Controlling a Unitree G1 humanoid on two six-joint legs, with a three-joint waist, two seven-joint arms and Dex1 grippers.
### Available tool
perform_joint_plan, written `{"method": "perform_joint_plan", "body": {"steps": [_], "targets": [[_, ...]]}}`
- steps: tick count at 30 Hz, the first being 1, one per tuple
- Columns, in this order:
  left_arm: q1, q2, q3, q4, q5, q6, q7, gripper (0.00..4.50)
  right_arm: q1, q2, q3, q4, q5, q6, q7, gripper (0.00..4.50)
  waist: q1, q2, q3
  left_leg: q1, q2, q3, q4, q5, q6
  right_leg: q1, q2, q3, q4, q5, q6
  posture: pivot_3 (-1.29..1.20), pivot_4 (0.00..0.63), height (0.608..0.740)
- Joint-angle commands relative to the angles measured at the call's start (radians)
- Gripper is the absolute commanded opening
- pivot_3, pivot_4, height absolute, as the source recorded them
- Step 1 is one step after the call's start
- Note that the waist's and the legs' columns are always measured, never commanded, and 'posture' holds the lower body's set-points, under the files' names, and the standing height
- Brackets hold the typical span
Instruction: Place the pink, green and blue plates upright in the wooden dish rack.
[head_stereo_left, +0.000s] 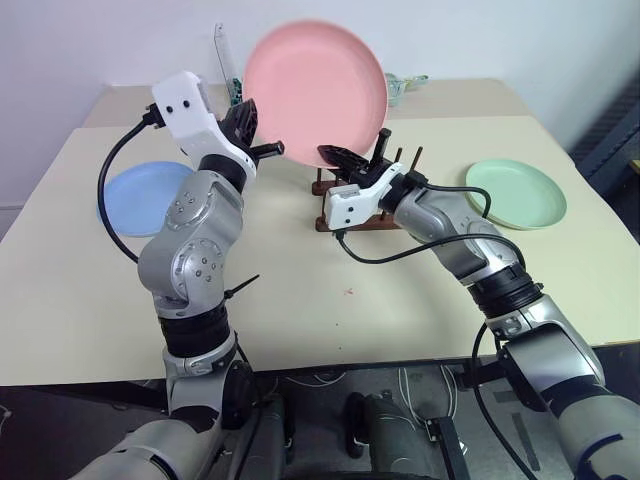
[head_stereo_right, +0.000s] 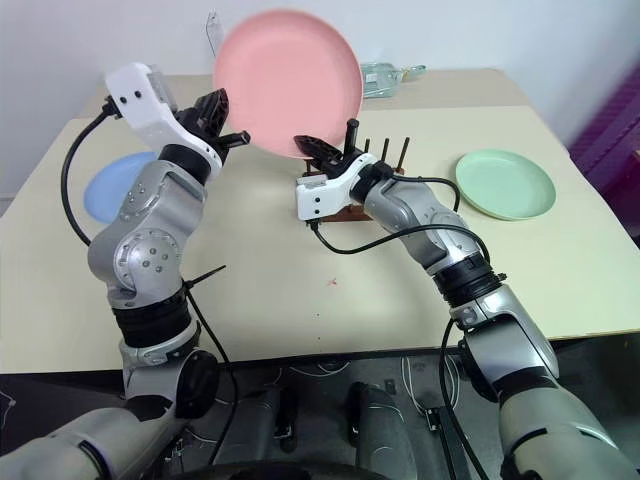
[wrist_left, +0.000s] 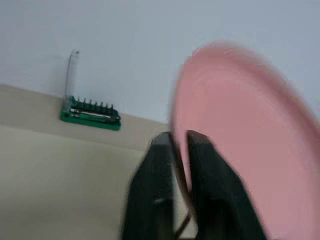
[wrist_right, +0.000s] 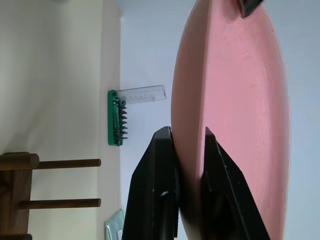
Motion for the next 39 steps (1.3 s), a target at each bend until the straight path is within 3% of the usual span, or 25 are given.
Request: {"method": "perform_joint_plan", "body": {"steps": [1,2,5,7,10,14,19,26,37,39], "targets": [[-0.052,-0.013,0.059,-0.022,-0.040,-0.104,0.016,2.39,0.003,-0.029,-0.064,-0.038,0.024,0.011,-0.026,0.00,-0.002,0.000,0.000,0.000,0.000,0.000,0.000,0.000,0.000,0.000,0.000,0.000,0.000,0.000,0.000,0.00,0.150,0.730],[-0.076,-0.020,0.100,-0.013,-0.056,-0.155,0.033,2.83,0.011,-0.040,-0.078,-0.040,0.035,0.016,-0.025,0.00,-0.003,0.000,0.000,0.000,0.000,0.000,0.000,0.000,0.000,0.000,0.000,0.000,0.000,0.000,0.000,0.00,0.150,0.730],[-0.122,-0.019,0.185,0.018,-0.098,-0.243,0.074,2.83,0.030,-0.068,-0.117,-0.043,0.077,0.013,-0.016,0.00,-0.003,-0.001,0.001,0.000,0.000,0.000,0.000,0.000,0.000,0.000,0.001,0.000,0.000,0.000,0.000,0.00,0.150,0.730],[-0.119,0.035,0.197,0.048,-0.080,-0.250,0.066,2.83,0.049,-0.071,-0.203,-0.053,0.227,0.034,0.035,0.00,-0.003,-0.001,0.001,0.000,0.000,0.000,0.000,0.000,0.000,0.000,0.001,0.000,0.000,0.000,0.000,0.00,0.150,0.730],[-0.013,0.239,0.052,0.088,0.072,-0.233,-0.067,2.83,0.064,-0.004,-0.393,-0.155,0.664,0.267,0.227,0.00,-0.009,-0.001,0.002,0.001,0.000,0.000,-0.001,0.000,0.000,0.000,0.001,0.000,0.000,0.002,0.002,0.00,0.150,0.730],[0.164,0.420,-0.136,0.103,0.121,-0.265,-0.327,2.83,0.036,0.048,-0.596,-0.291,1.095,0.701,0.298,0.00,-0.006,0.000,0.003,0.001,0.001,0.001,-0.001,0.000,0.000,0.000,0.001,0.000,0.002,0.004,-0.001,0.00,0.150,0.730],[0.364,0.537,-0.286,0.072,0.109,-0.321,-0.618,2.83,0.022,0.045,-0.723,-0.376,1.414,1.028,0.286,0.00,-0.006,0.004,0.005,0.001,0.003,0.000,-0.001,0.000,-0.001,-0.001,-0.001,0.000,0.000,0.002,-0.005,0.00,0.150,0.730],[0.482,0.523,-0.300,0.005,-0.026,-0.249,-0.773,2.83,0.002,0.043,-0.755,-0.291,1.434,1.163,0.128,0.00,-0.004,0.007,0.006,-0.001,0.003,0.000,-0.002,-0.002,-0.003,-0.003,-0.002,0.000,0.000,0.002,-0.006,0.00,0.150,0.730],[0.510,0.513,-0.309,-0.025,-0.019,-0.226,-0.778,2.83,0.002,0.052,-0.788,-0.148,1.461,1.236,0.040,0.00,-0.003,0.007,0.007,-0.001,0.003,0.000,-0.003,0.000,0.000,-0.003,-0.001,0.000,-0.001,0.000,-0.003,0.00,0.150,0.730],[0.511,0.511,-0.313,-0.027,-0.015,-0.224,-0.776,2.90,0.003,0.053,-0.787,-0.143,1.465,1.241,0.045,0.83,-0.004,0.008,0.007,-0.001,0.003,0.001,-0.003,0.000,0.000,-0.004,-0.001,0.000,-0.001,0.000,-0.003,0.00,0.150,0.730]]}}
